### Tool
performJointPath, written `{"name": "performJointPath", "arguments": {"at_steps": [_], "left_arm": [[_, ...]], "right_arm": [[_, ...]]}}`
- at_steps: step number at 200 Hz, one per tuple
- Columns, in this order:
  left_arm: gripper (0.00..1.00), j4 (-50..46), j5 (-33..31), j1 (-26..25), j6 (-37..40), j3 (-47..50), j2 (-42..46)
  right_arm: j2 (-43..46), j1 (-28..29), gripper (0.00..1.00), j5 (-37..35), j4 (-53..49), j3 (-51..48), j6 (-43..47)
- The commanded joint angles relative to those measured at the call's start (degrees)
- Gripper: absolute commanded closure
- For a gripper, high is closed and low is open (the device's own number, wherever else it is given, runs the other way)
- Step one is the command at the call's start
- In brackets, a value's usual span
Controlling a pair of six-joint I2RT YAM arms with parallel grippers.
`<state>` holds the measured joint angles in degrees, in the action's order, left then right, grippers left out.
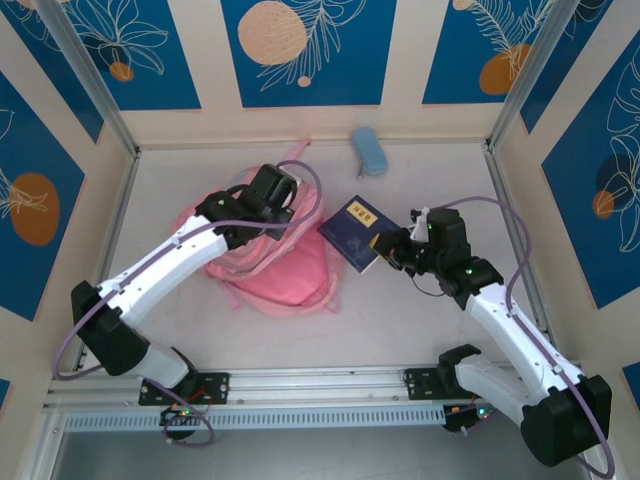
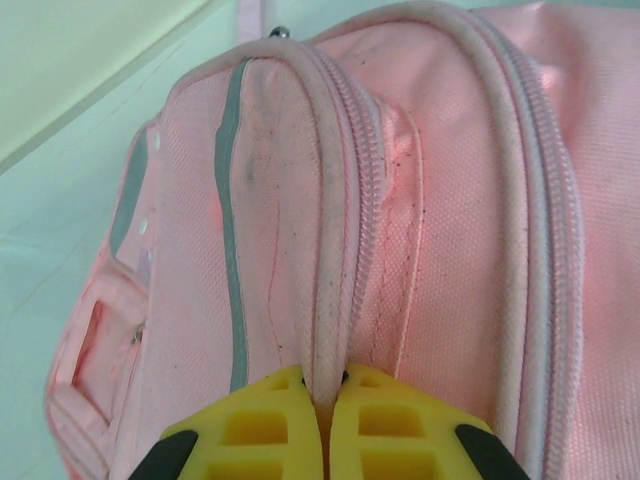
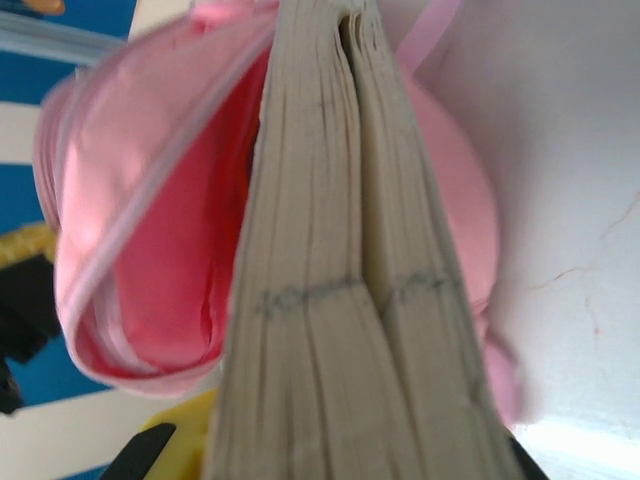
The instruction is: Pack the student bag
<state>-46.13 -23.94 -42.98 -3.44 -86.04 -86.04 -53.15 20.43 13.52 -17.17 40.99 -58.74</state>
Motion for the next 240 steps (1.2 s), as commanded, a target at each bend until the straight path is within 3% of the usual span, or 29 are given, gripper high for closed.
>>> {"name": "performJointPath", "arguments": {"at_steps": [1, 54, 139, 179, 220, 240], "left_arm": [[1.00, 8.84, 3.33, -0.07, -0.59, -5.22, -0.74], [1.00, 9.08, 4.71, -0.02, -1.38, -5.90, -1.67], [1.00, 9.70, 5.67, 0.09, -3.17, -4.94, -1.59], [1.00, 10.01, 6.25, 0.40, -4.07, -4.59, -1.32], [1.00, 10.99, 7.74, 1.53, -5.50, -3.60, -0.62], [1.00, 10.67, 8.21, 2.27, -5.77, -3.38, -0.22]], "right_arm": [[-1.48, 2.48, 1.00, 4.24, 7.79, -1.68, -2.55], [-14.51, 8.03, 1.00, 7.14, 22.18, -0.71, -8.54], [-38.99, 13.04, 1.00, -1.21, 30.54, 10.18, -15.65], [-51.43, 16.24, 1.00, -1.31, 36.74, 17.30, -22.86], [-61.97, 18.20, 0.88, -2.67, 34.31, 28.26, -26.47], [-62.76, 18.46, 0.71, -1.20, 35.63, 28.10, -27.17]]}}
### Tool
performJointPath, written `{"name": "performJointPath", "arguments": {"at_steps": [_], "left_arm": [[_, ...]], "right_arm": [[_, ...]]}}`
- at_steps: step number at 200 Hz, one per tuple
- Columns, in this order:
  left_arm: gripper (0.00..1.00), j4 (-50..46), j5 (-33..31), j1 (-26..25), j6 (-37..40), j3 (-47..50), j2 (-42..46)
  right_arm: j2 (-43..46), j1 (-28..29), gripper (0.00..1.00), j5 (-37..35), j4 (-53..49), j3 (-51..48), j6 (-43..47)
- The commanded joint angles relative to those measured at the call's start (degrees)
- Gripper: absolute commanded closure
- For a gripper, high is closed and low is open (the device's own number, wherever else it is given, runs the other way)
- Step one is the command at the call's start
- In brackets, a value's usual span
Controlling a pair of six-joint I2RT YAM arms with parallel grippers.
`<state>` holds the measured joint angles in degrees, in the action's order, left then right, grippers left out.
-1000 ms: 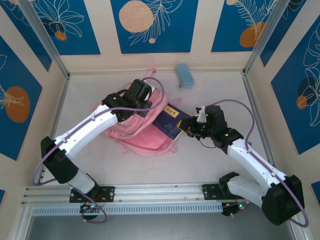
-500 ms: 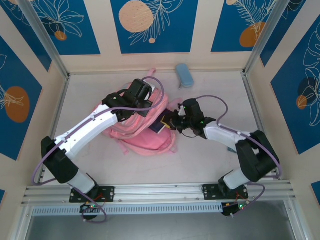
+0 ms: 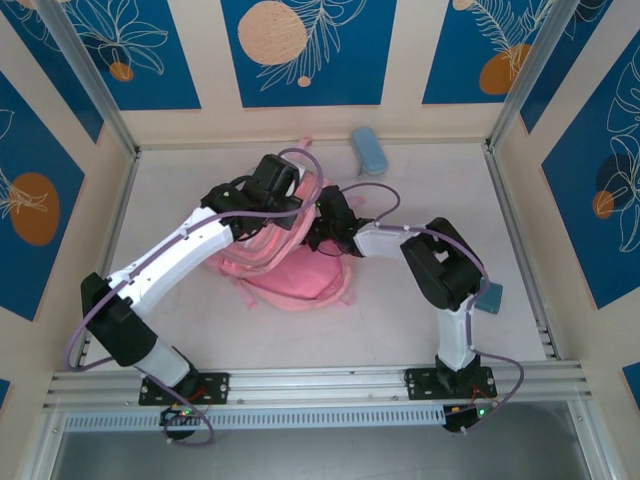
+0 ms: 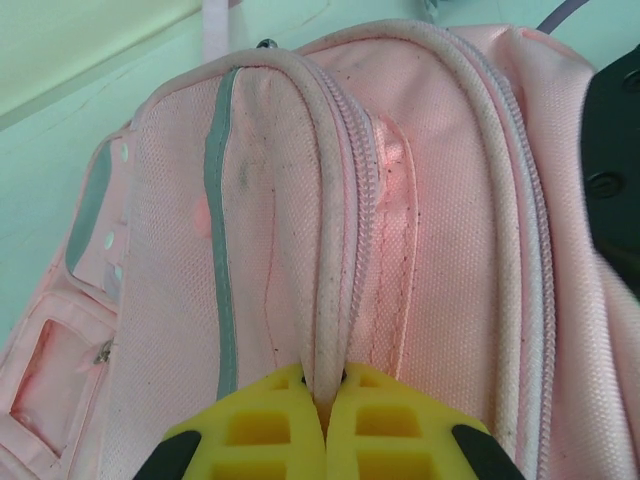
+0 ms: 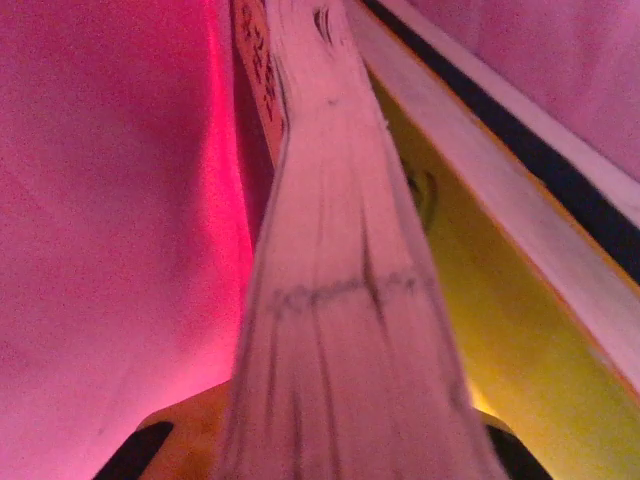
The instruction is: Pack the student bag
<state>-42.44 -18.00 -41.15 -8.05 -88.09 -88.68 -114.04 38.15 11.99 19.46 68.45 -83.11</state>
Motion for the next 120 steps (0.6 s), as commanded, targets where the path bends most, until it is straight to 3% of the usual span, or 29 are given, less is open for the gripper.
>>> {"name": "performJointPath", "arguments": {"at_steps": [1, 23, 36, 58, 73, 92, 120], "left_arm": [[1.00, 6.95, 2.31, 0.44, -1.17, -1.35, 2.44], [1.00, 7.09, 2.85, 1.22, -1.52, -0.53, 2.90], [1.00, 7.33, 3.38, 1.77, -1.97, 0.06, 3.04], [1.00, 8.26, 4.83, 2.21, -2.66, 1.09, 3.08], [1.00, 9.10, 5.97, 2.52, -2.83, 1.60, 2.78], [1.00, 9.27, 7.18, 2.57, -2.13, 1.98, 2.31], [0.98, 10.13, 9.38, 3.04, -2.78, 3.31, 1.81]], "right_arm": [[-1.79, 0.72, 0.70, 0.32, -1.05, 0.60, -2.69], [1.14, 0.51, 0.55, 0.49, -1.22, -3.29, -1.88], [4.08, 0.19, 0.51, 1.04, -1.27, -6.40, -0.97], [9.32, -0.83, 0.51, 1.54, -1.94, -11.25, 0.45], [13.10, -1.40, 0.55, 1.15, -9.59, -12.08, 3.90], [18.74, -1.38, 0.60, -3.15, -21.55, -14.14, 7.91], [26.76, -2.14, 0.63, -10.36, -30.29, -20.52, 10.19]]}}
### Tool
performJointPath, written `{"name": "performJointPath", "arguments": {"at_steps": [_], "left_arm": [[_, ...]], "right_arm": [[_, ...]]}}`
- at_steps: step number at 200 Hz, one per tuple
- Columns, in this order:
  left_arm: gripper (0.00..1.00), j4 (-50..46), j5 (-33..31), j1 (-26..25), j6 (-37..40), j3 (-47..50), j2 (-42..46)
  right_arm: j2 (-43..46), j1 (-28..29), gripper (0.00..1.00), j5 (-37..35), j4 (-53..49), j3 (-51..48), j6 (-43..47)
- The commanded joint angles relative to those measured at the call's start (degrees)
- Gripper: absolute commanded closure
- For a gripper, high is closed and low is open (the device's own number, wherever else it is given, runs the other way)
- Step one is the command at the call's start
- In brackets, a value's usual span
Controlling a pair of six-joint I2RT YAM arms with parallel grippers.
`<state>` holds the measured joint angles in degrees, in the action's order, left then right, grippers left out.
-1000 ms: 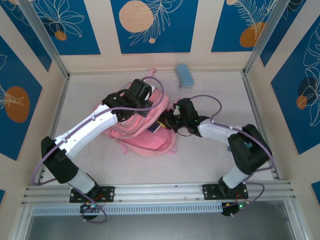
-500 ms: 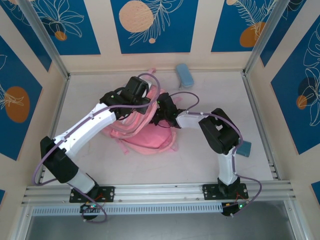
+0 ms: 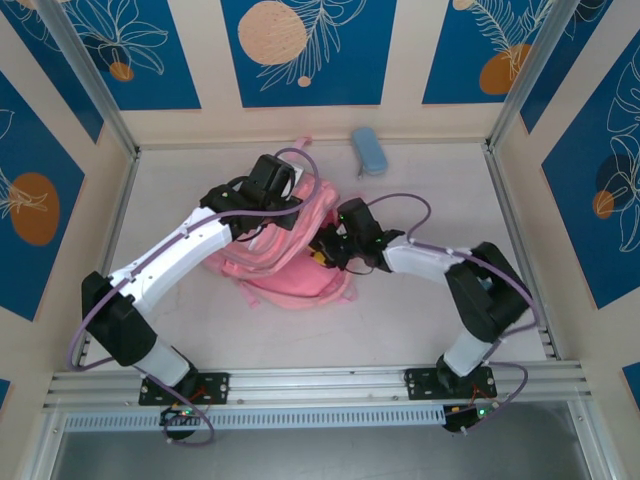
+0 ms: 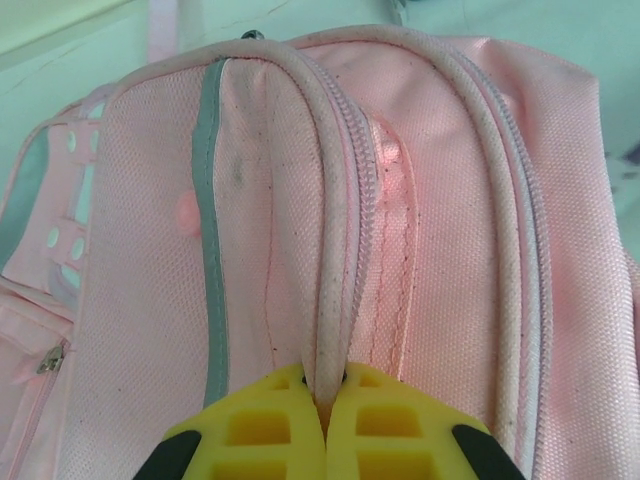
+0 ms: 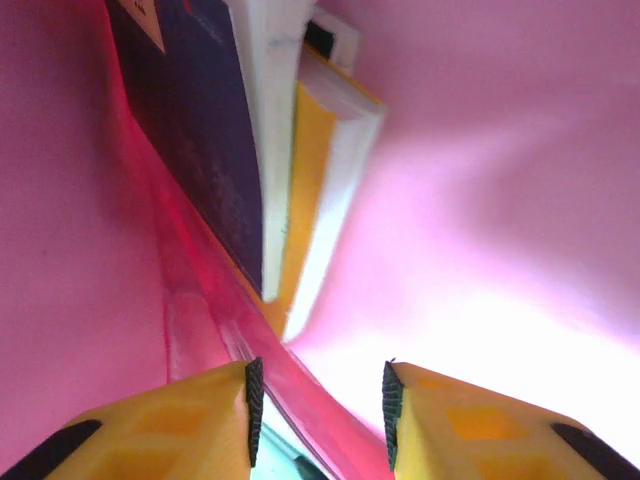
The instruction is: Pack the student bag
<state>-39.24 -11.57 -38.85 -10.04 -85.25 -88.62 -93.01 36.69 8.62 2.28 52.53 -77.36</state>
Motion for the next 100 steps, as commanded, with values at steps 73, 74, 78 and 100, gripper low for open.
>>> {"name": "performJointPath", "arguments": {"at_steps": [73, 74, 78, 100], "left_arm": [[0.47, 5.05, 6.92, 2.66, -8.25, 5.69, 3.65], [0.46, 5.10, 7.00, 2.78, -8.38, 5.96, 3.77], [0.44, 5.21, 7.21, 3.09, -8.93, 6.84, 4.37], [0.34, 5.67, 7.68, 5.11, -12.40, 13.58, 8.74]], "right_arm": [[24.63, -3.42, 0.52, -27.12, -32.54, -10.15, 9.77], [24.81, -3.49, 0.52, -27.19, -32.70, -10.03, 9.95], [25.45, -3.64, 0.50, -27.40, -33.10, -9.52, 10.64], [26.81, -4.03, 0.41, -26.81, -33.57, -5.50, 16.78]]}}
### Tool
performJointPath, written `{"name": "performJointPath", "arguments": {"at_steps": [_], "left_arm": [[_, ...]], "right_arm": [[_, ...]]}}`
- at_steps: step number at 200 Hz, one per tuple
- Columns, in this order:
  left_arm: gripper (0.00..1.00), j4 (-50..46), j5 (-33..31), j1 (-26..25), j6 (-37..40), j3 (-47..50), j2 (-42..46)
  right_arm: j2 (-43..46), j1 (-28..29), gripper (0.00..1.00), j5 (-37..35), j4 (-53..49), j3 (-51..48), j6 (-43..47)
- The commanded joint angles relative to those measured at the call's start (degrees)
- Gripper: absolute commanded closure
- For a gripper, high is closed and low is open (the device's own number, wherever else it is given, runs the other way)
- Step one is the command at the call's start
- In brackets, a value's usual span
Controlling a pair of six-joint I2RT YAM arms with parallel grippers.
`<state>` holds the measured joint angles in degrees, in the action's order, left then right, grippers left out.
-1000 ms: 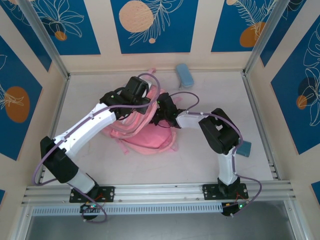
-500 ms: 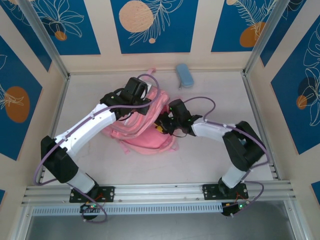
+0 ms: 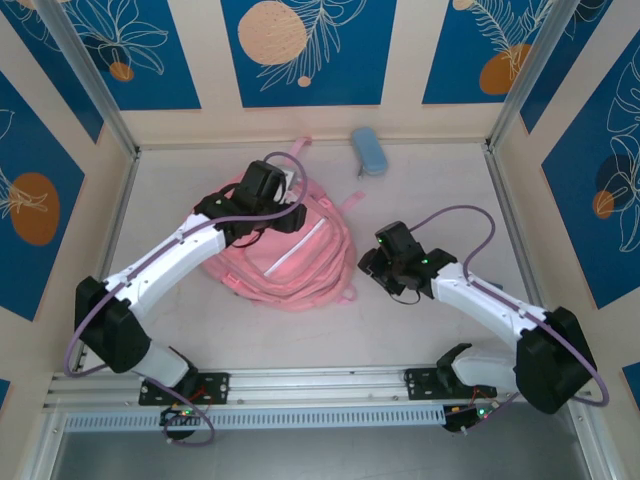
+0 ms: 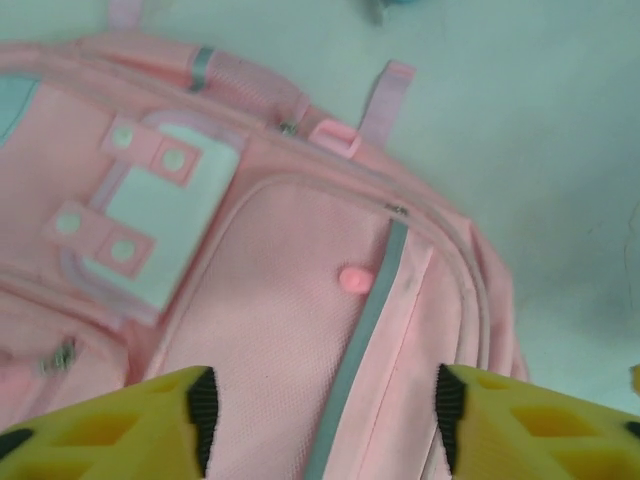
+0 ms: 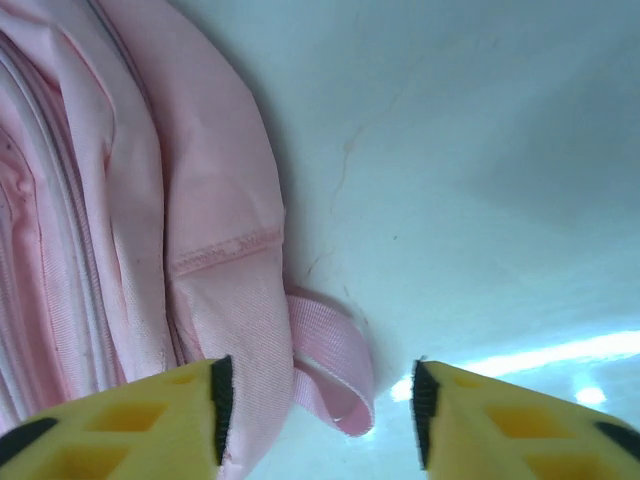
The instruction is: Pack the student bag
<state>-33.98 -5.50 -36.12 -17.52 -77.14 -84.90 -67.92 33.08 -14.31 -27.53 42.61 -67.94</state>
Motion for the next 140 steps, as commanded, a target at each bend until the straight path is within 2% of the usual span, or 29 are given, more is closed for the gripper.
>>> {"name": "performJointPath", "arguments": {"at_steps": [1, 25, 51, 87, 140], "left_arm": [[0.33, 0.45, 1.57, 2.46, -5.00, 5.89, 5.33], [0.23, 0.04, 0.46, 4.91, -8.77, 14.64, 11.28], [0.20, -1.06, 0.16, 8.21, -12.85, 23.75, 17.87], [0.12, -3.48, 0.48, 11.01, -14.27, 31.22, 24.29], [0.05, -3.67, 0.31, 12.28, -15.31, 34.60, 26.24]], "right_arm": [[1.68, -0.45, 0.41, -3.75, -3.76, 4.64, 7.68], [-1.80, -0.08, 0.36, 1.32, -3.50, 10.48, 12.64], [-8.67, 1.38, 0.36, 7.78, -3.22, 16.77, 14.17], [-17.66, 3.05, 0.40, 19.28, 3.97, 20.41, 9.32], [-27.53, 3.48, 0.51, 25.81, 9.46, 23.71, 1.91]]}}
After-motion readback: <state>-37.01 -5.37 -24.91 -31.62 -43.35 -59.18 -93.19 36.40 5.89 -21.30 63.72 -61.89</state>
